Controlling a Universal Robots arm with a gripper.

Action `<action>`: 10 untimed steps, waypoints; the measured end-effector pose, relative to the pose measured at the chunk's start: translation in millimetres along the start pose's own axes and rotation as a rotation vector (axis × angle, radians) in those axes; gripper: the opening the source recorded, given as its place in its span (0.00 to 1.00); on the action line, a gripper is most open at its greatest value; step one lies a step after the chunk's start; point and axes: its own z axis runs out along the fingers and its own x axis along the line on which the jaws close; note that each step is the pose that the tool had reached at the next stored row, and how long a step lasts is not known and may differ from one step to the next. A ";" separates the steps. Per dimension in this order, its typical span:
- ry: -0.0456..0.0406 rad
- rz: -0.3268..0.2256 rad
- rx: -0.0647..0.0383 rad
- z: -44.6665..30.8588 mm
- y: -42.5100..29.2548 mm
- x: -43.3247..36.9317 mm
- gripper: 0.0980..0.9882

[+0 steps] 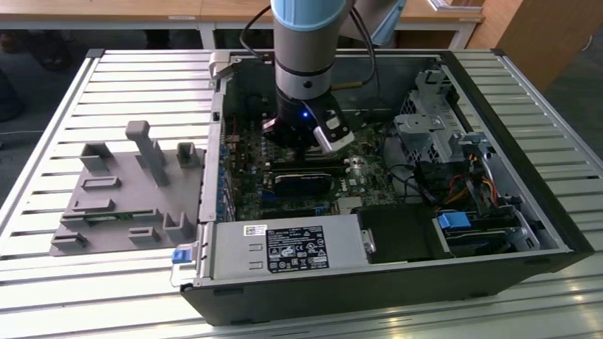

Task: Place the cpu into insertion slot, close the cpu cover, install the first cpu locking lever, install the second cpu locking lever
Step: 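Install the second cpu locking lever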

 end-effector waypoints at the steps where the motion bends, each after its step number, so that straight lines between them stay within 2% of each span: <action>1: 0.0000 0.000 -0.003 0.9 -0.1 0.8 0.01; 5: 0.0001 0.000 -0.017 2.9 -0.6 3.5 0.01; 10: 0.0001 0.001 -0.028 6.1 -1.4 4.8 0.01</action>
